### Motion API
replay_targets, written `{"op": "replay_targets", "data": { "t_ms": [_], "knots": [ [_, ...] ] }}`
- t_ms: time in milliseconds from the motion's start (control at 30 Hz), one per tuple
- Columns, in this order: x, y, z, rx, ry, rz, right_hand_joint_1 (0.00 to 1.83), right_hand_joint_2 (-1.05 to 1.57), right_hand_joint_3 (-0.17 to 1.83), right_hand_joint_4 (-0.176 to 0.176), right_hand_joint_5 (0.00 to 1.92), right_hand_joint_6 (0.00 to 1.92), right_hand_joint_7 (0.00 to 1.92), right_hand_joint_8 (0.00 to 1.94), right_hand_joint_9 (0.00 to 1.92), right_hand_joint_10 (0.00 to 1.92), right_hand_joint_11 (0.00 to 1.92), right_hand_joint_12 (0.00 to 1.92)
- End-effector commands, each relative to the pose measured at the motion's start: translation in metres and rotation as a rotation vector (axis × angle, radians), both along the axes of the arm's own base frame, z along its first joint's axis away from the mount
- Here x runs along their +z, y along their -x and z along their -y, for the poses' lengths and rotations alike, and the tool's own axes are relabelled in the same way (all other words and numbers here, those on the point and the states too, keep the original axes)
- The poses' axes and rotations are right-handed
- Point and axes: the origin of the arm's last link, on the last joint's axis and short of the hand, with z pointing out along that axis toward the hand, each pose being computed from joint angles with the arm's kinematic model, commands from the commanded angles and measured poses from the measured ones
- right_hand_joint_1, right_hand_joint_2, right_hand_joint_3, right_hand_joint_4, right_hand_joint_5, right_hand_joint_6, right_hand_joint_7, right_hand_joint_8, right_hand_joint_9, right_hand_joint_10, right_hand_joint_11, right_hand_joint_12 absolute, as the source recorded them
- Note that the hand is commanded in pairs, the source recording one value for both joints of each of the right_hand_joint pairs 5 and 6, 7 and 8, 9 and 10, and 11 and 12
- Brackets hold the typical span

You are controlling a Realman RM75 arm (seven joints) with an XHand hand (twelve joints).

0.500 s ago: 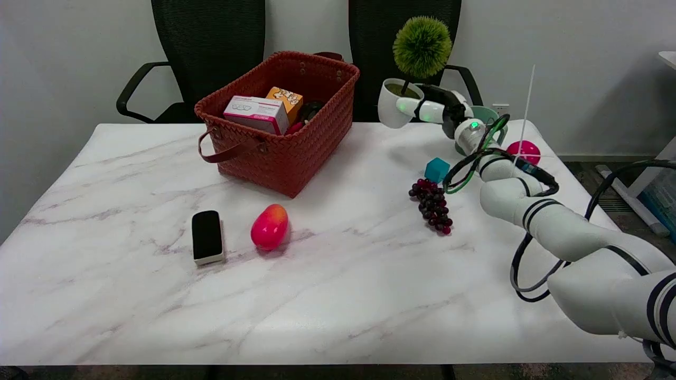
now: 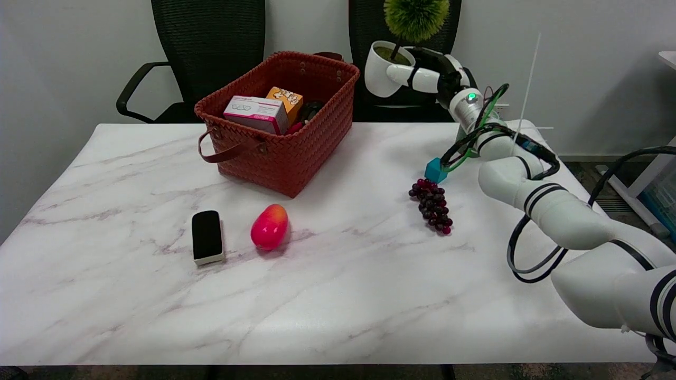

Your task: Place the potted plant into the brown storage basket.

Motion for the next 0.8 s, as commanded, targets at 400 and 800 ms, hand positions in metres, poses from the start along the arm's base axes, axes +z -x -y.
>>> {"op": "replay_targets", "data": {
  "t_ms": [400,800],
  "knots": [
    [-0.101,-0.098,0.052,0.076,-0.219,-0.151,1.23,1.22,0.55,0.000,0.82,0.82,1.10,1.10,1.02,1.02,0.87,0.87],
    [-0.161,-0.109,0.070,0.033,-0.316,-0.217,1.25,1.17,0.56,0.000,0.81,0.81,1.09,1.09,1.00,1.00,0.83,0.83]
  ]
}}
